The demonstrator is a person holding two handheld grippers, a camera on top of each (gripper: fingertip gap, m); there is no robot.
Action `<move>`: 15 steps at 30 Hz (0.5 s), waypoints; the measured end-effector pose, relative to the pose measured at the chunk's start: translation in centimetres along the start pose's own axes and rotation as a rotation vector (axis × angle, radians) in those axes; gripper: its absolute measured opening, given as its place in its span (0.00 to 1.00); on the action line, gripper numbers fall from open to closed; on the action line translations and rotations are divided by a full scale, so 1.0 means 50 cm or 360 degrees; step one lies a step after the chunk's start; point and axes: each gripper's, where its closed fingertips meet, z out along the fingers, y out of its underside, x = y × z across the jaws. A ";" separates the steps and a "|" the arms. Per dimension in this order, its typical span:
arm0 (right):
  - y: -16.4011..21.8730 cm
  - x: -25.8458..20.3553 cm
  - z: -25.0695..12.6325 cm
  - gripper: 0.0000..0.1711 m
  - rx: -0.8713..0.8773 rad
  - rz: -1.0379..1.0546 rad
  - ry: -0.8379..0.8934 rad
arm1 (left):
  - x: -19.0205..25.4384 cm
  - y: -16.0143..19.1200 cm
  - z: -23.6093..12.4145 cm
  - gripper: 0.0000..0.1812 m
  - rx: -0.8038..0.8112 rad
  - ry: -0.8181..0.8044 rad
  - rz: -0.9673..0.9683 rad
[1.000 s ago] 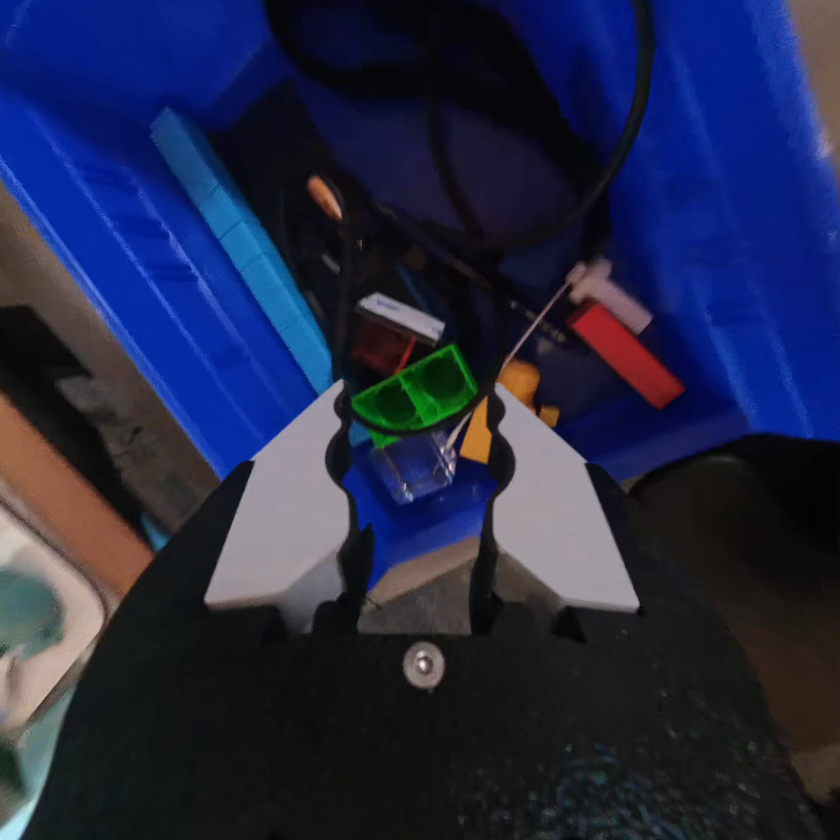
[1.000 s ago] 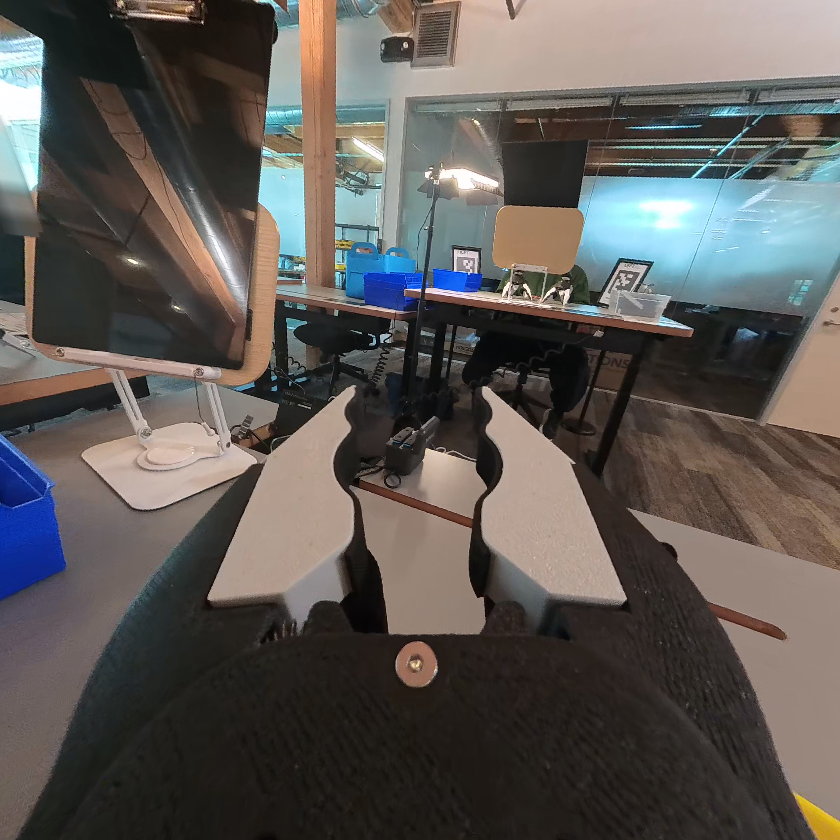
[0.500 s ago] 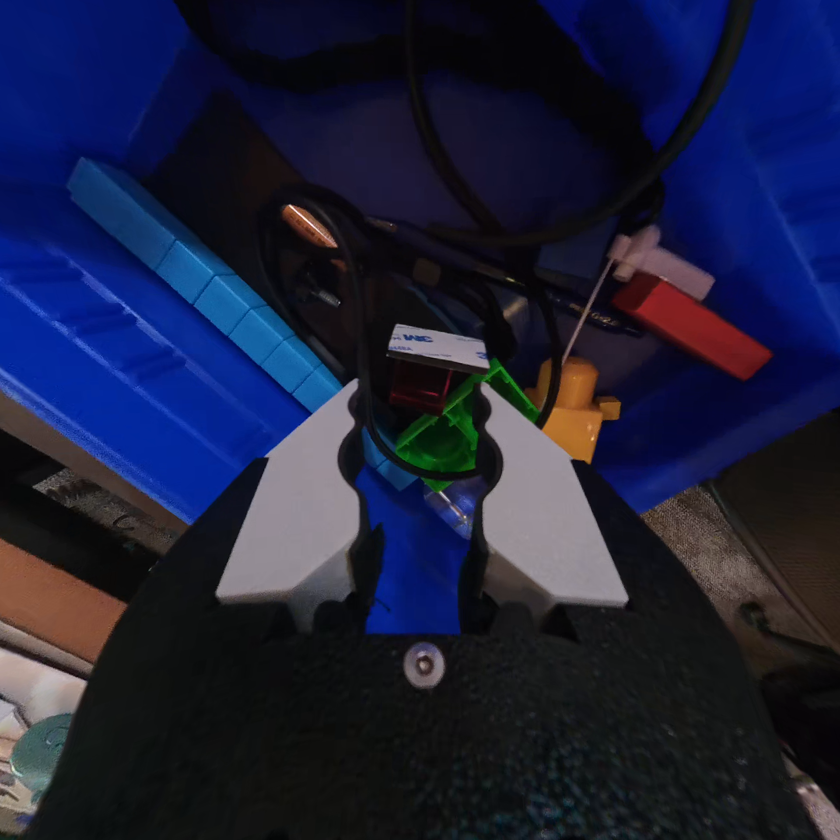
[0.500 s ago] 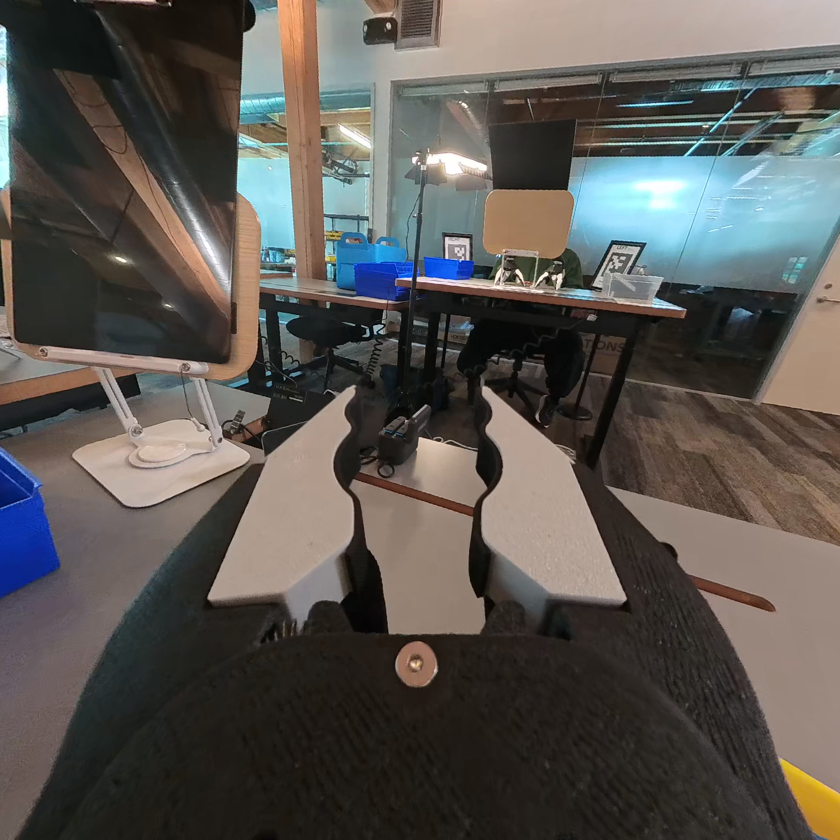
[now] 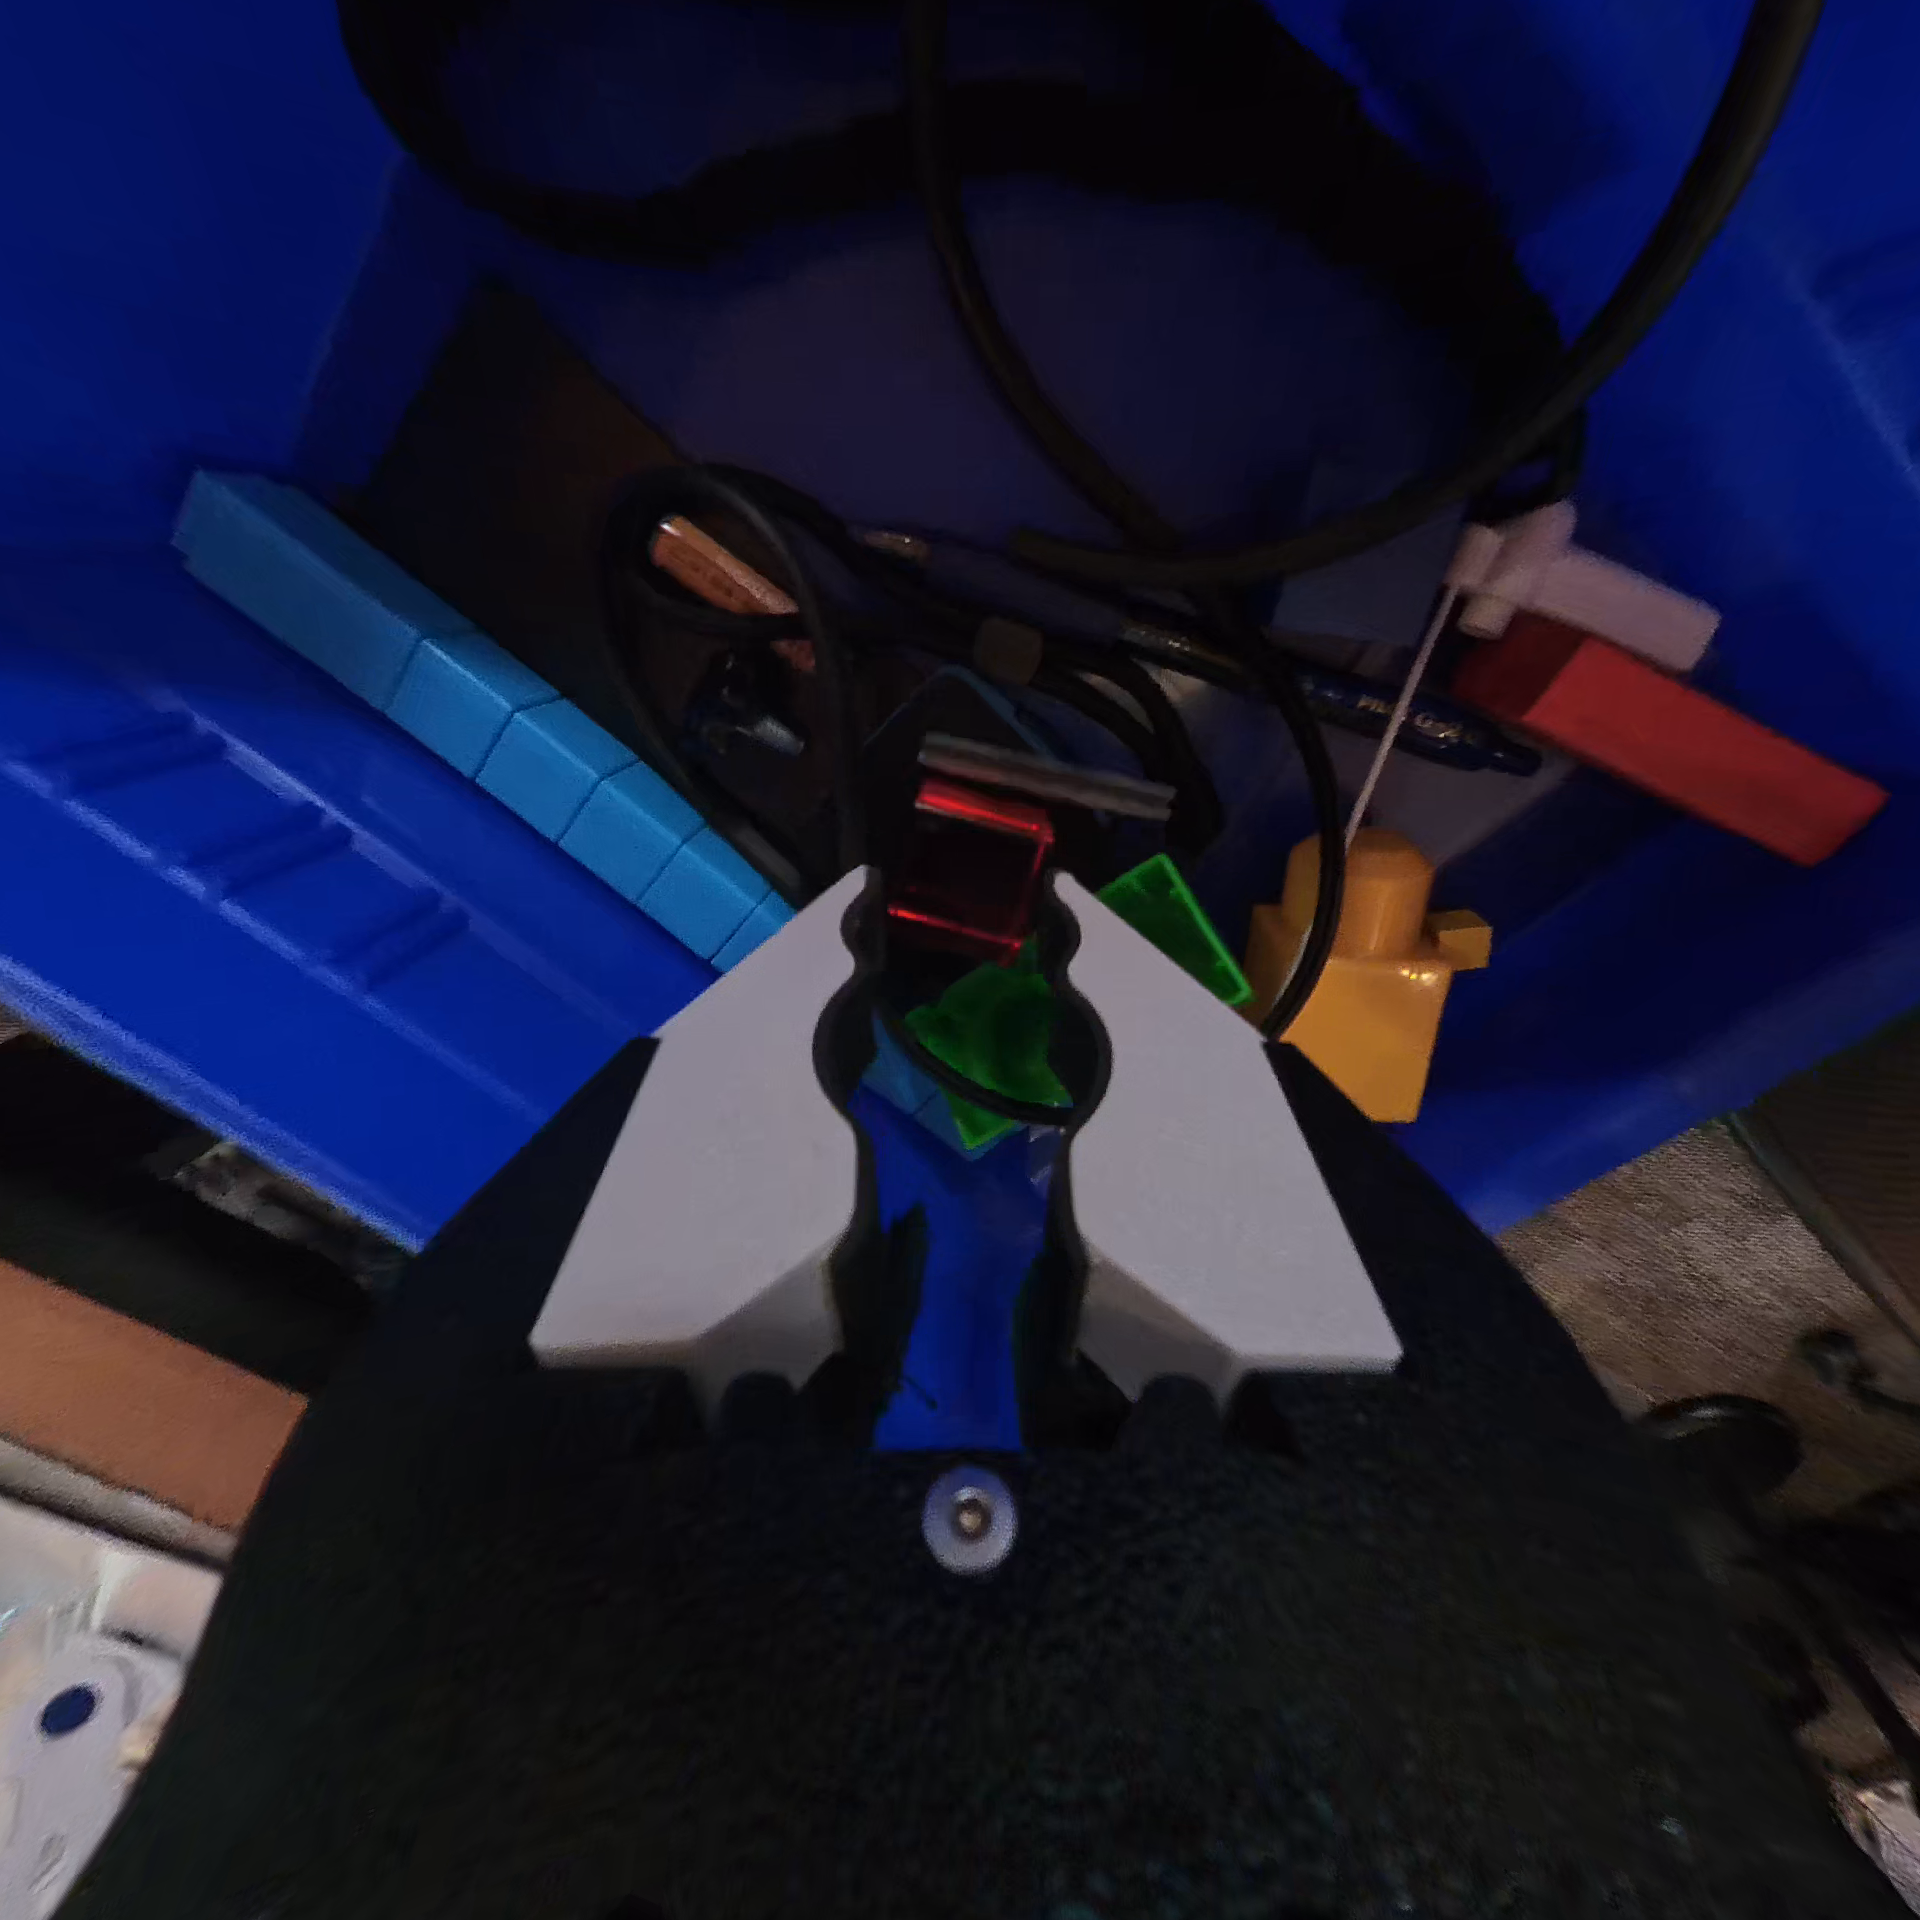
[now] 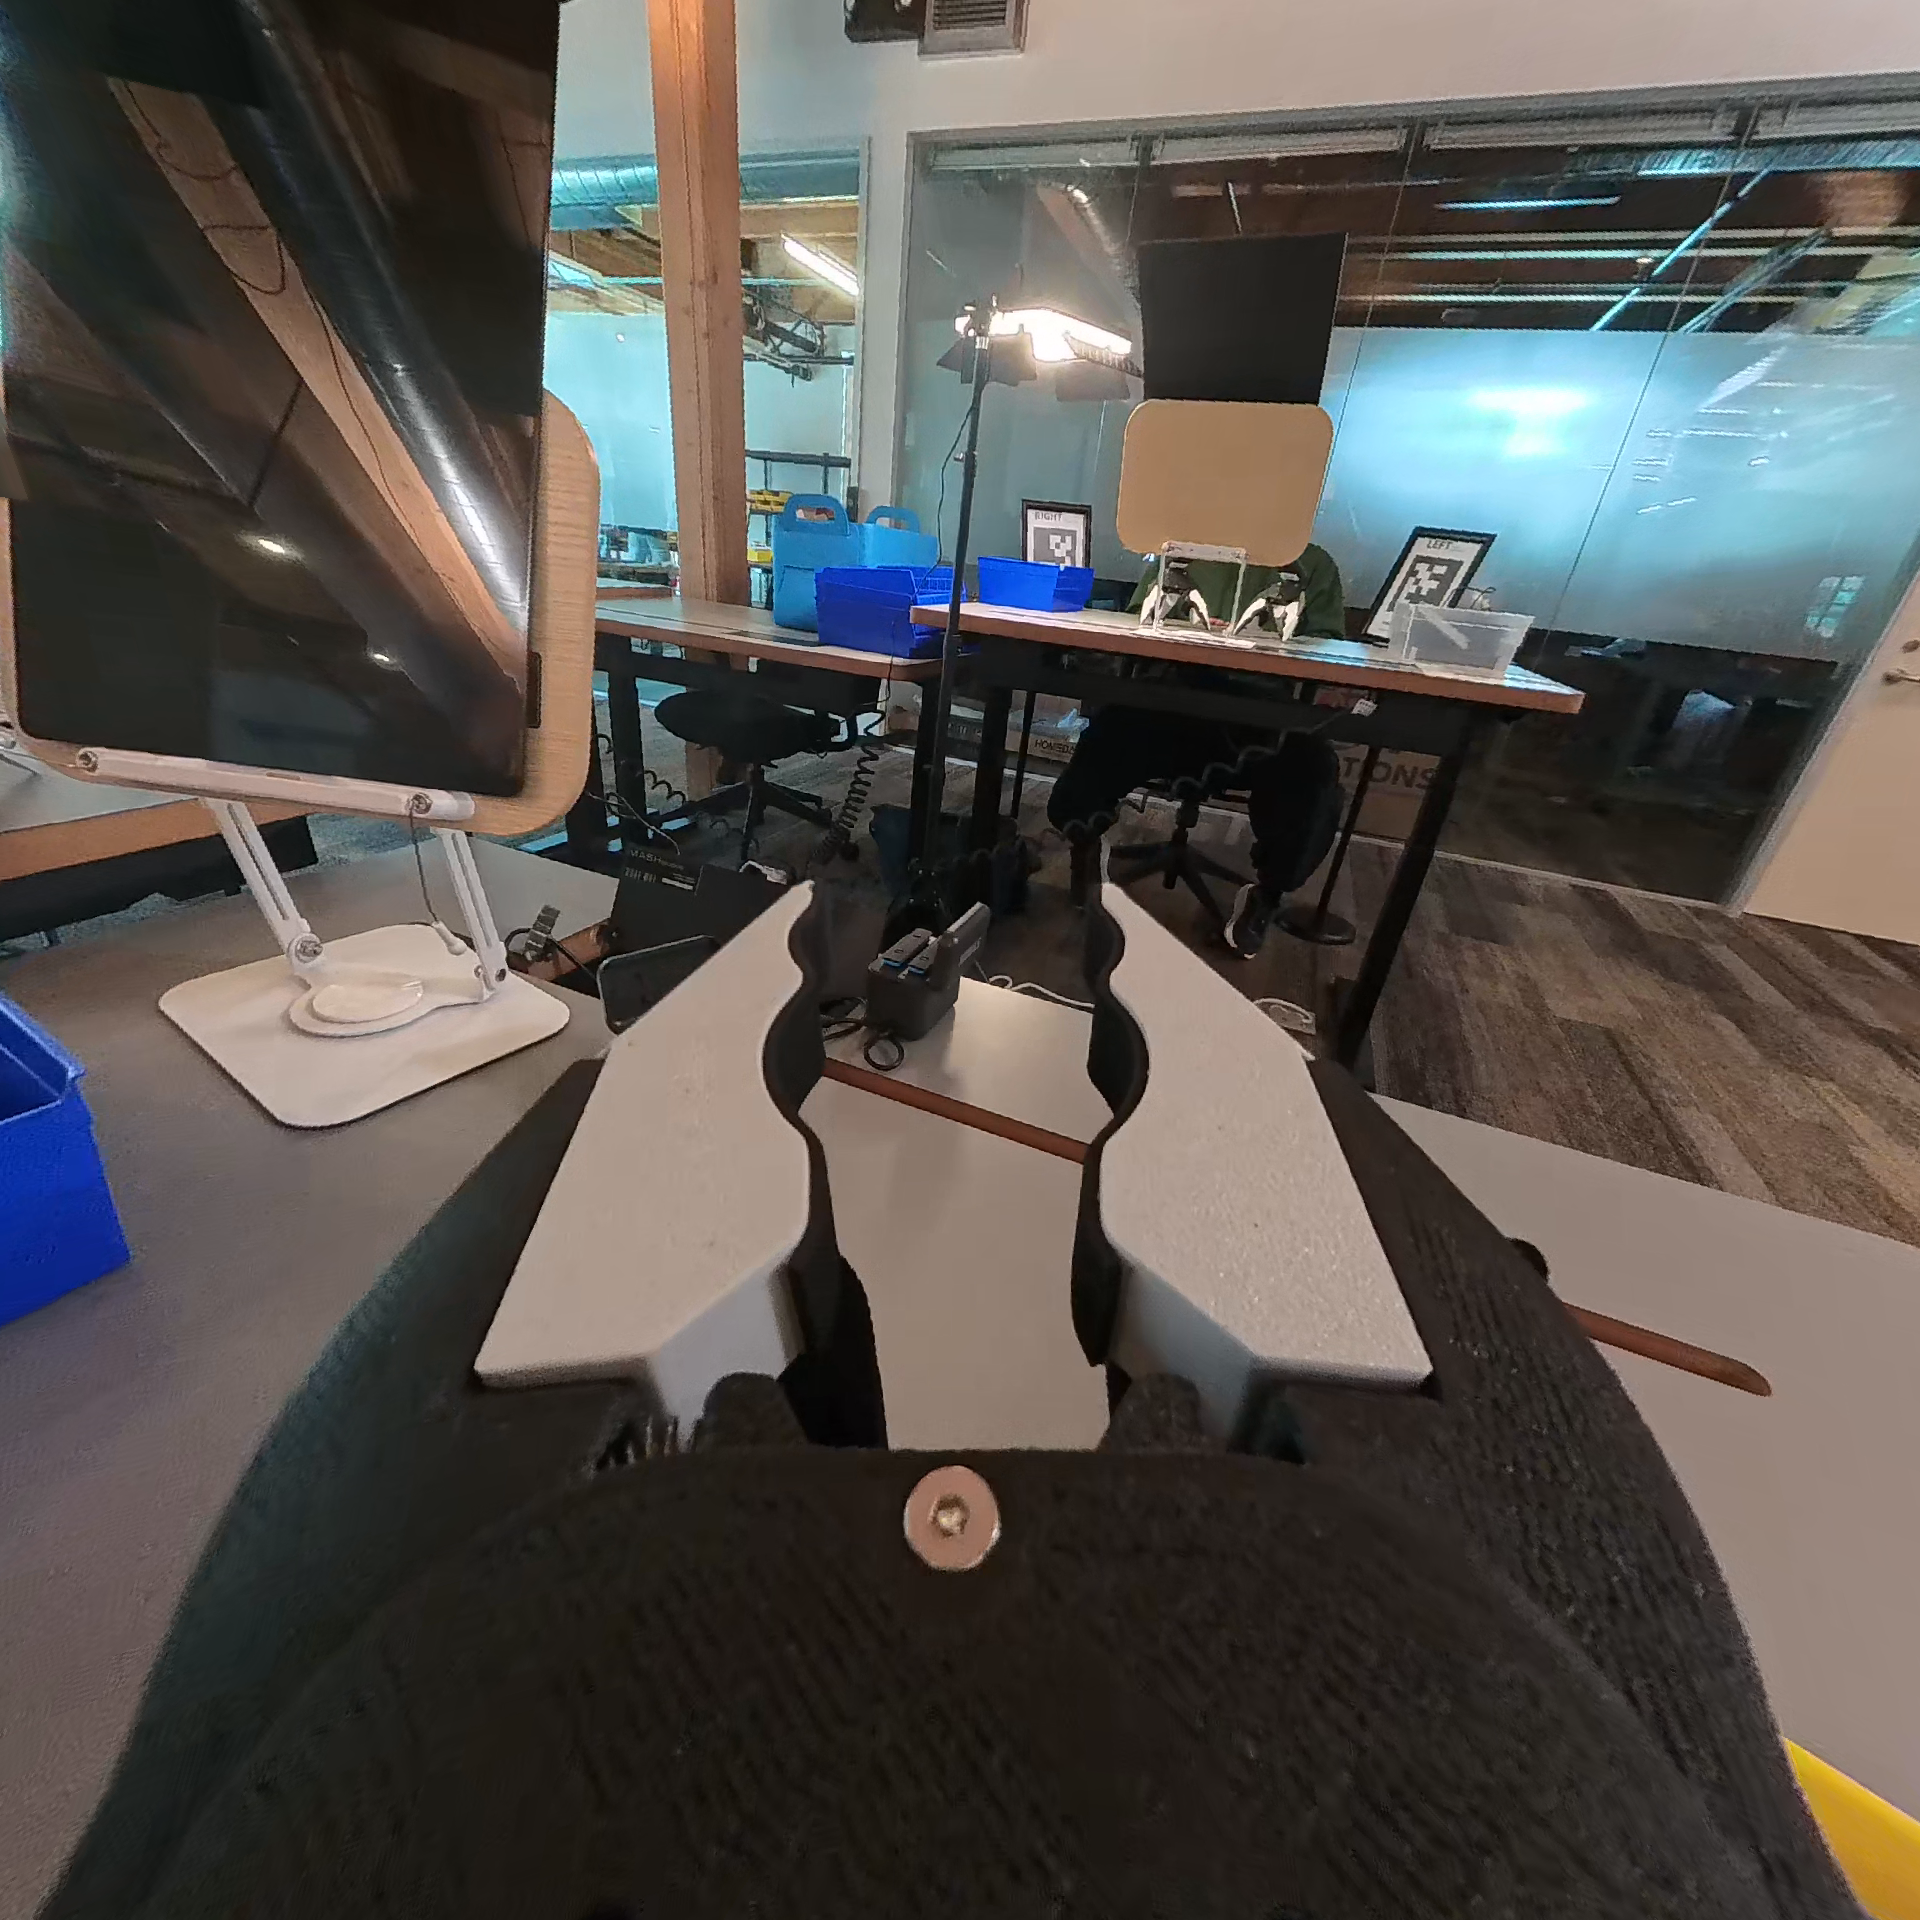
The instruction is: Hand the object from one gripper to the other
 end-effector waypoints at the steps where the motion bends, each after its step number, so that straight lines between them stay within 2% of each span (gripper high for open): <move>1: 0.001 -0.001 0.000 0.27 -0.0004 -0.0003 -0.0001 | -0.006 0.001 -0.007 0.15 0.0014 -0.0037 0.0015; 4: 0.001 -0.007 0.002 0.27 0.0001 -0.0018 -0.0028 | -0.030 -0.006 -0.047 0.15 0.0138 -0.0192 -0.0003; 7: -0.009 -0.048 0.004 0.28 0.0058 -0.0072 -0.0191 | -0.063 -0.042 -0.119 0.15 0.0403 -0.0438 -0.0062; 10: -0.023 -0.120 0.005 0.30 0.0134 -0.0229 -0.0407 | -0.062 -0.145 -0.235 0.15 0.0892 -0.0632 -0.0158; 12: -0.028 -0.174 0.004 0.31 0.0177 -0.0431 -0.0515 | -0.023 -0.231 -0.315 0.15 0.1218 -0.0645 -0.0137; 15: -0.037 -0.256 -0.005 0.31 0.0262 -0.0726 -0.0663 | 0.038 -0.337 -0.410 0.15 0.1475 -0.0669 -0.0007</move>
